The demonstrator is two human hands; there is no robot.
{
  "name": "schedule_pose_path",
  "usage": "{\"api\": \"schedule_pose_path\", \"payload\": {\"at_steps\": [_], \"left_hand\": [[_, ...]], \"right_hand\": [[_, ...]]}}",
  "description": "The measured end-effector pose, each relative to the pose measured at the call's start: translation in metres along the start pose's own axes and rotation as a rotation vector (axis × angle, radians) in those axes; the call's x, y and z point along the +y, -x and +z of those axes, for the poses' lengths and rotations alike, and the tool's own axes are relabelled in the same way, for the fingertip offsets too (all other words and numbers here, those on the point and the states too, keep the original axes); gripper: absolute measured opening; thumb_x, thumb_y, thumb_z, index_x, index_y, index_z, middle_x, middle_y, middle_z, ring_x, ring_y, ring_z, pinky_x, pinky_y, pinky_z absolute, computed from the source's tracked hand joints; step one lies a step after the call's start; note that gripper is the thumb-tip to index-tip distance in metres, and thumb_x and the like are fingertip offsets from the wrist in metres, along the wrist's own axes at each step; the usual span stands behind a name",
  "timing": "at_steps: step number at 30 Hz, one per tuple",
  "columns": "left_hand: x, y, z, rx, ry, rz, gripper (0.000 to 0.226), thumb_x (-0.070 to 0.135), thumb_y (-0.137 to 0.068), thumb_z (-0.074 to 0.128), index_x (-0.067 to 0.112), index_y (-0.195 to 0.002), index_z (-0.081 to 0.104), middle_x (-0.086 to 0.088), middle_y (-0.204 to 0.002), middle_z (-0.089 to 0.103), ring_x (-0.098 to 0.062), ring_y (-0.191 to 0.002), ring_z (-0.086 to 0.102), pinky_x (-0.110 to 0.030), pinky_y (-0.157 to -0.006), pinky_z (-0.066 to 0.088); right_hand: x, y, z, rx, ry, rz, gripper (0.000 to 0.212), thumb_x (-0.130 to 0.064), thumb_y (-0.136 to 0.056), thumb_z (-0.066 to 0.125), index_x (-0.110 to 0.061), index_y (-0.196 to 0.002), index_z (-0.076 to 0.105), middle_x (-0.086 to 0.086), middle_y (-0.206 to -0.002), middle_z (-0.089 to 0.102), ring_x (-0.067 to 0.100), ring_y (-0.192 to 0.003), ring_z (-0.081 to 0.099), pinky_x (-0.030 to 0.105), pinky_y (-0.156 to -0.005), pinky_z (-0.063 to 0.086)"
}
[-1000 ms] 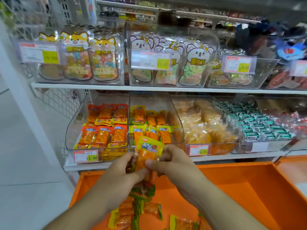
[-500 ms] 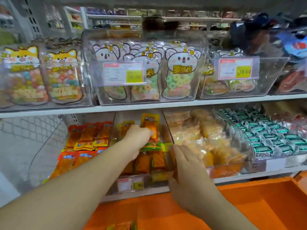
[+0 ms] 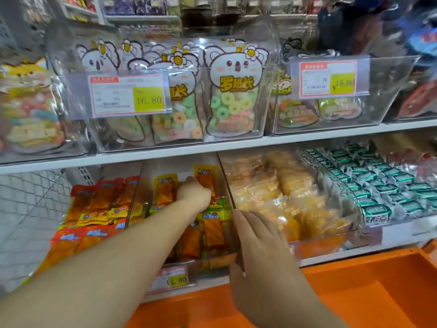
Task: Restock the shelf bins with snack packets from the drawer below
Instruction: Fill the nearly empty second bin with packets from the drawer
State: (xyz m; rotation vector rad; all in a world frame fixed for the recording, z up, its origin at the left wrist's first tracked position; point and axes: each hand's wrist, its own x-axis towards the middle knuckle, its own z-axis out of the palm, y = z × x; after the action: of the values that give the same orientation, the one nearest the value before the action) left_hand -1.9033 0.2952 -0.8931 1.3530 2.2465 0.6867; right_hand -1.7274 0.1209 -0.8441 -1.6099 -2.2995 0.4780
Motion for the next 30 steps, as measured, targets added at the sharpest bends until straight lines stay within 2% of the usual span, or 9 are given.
{"api": "schedule_pose_path", "payload": {"at_steps": [3, 7, 12, 17, 21, 27, 30], "left_hand": [[-0.001, 0.006, 0.000, 0.013, -0.145, 0.040, 0.053, 0.051, -0.096, 0.063, 0.007, -0.124, 0.059, -0.014, -0.125, 0.066, -0.036, -0.116, 0.063, -0.040, -0.095, 0.054], [-0.001, 0.012, -0.004, 0.032, -0.257, 0.090, 0.055, 0.051, -0.096, 0.064, 0.006, -0.127, 0.057, -0.015, -0.130, 0.064, -0.035, -0.121, 0.061, -0.039, -0.097, 0.052], [-0.004, 0.016, -0.010, 0.032, -0.241, 0.104, 0.064, 0.047, -0.090, 0.073, 0.006, -0.133, 0.049, -0.015, -0.132, 0.061, -0.035, -0.122, 0.060, -0.039, -0.096, 0.054], [-0.012, 0.016, -0.012, 0.069, -0.221, 0.139, 0.066, 0.049, -0.086, 0.078, 0.010, -0.133, 0.053, -0.012, -0.132, 0.064, -0.033, -0.122, 0.060, -0.037, -0.095, 0.052], [-0.011, 0.016, -0.008, 0.097, -0.168, 0.137, 0.058, 0.049, -0.089, 0.075, 0.012, -0.130, 0.058, -0.010, -0.127, 0.067, -0.032, -0.118, 0.063, -0.036, -0.093, 0.053], [-0.012, 0.017, -0.008, 0.069, -0.272, 0.178, 0.050, 0.052, -0.096, 0.065, 0.010, -0.123, 0.061, -0.012, -0.123, 0.067, -0.032, -0.115, 0.062, -0.037, -0.092, 0.051], [-0.011, 0.017, -0.010, 0.028, -0.201, 0.161, 0.064, 0.054, -0.090, 0.071, 0.009, -0.132, 0.053, -0.012, -0.131, 0.063, -0.033, -0.122, 0.060, -0.036, -0.094, 0.051]], "right_hand": [[0.000, 0.001, -0.001, -0.004, -0.002, 0.003, 0.086, -0.023, -0.100, 0.051, -0.033, -0.164, -0.006, -0.019, -0.168, 0.000, 0.009, -0.156, -0.010, 0.036, -0.131, 0.002], [-0.002, 0.002, -0.002, -0.013, -0.002, 0.008, 0.085, -0.024, -0.101, 0.050, -0.032, -0.164, -0.007, -0.018, -0.169, 0.000, 0.009, -0.156, -0.010, 0.037, -0.131, 0.003], [-0.001, 0.002, -0.002, -0.026, -0.001, 0.009, 0.087, -0.024, -0.099, 0.052, -0.032, -0.164, -0.006, -0.018, -0.169, 0.001, 0.010, -0.156, -0.009, 0.040, -0.131, 0.005], [-0.002, 0.003, -0.004, -0.029, -0.009, 0.008, 0.088, -0.023, -0.099, 0.054, -0.033, -0.164, -0.004, -0.018, -0.168, 0.003, 0.010, -0.156, -0.008, 0.040, -0.131, 0.006], [-0.002, 0.003, -0.005, -0.028, -0.011, 0.005, 0.088, -0.023, -0.099, 0.054, -0.032, -0.164, -0.005, -0.018, -0.168, 0.002, 0.009, -0.156, -0.008, 0.040, -0.131, 0.006], [-0.003, 0.003, -0.005, -0.033, -0.009, 0.010, 0.088, -0.023, -0.100, 0.054, -0.032, -0.163, -0.006, -0.018, -0.168, 0.001, 0.010, -0.156, -0.008, 0.040, -0.131, 0.007], [-0.002, 0.002, -0.004, -0.032, -0.008, 0.007, 0.088, -0.023, -0.099, 0.054, -0.032, -0.164, -0.005, -0.018, -0.168, 0.002, 0.009, -0.156, -0.008, 0.041, -0.131, 0.008]]}}
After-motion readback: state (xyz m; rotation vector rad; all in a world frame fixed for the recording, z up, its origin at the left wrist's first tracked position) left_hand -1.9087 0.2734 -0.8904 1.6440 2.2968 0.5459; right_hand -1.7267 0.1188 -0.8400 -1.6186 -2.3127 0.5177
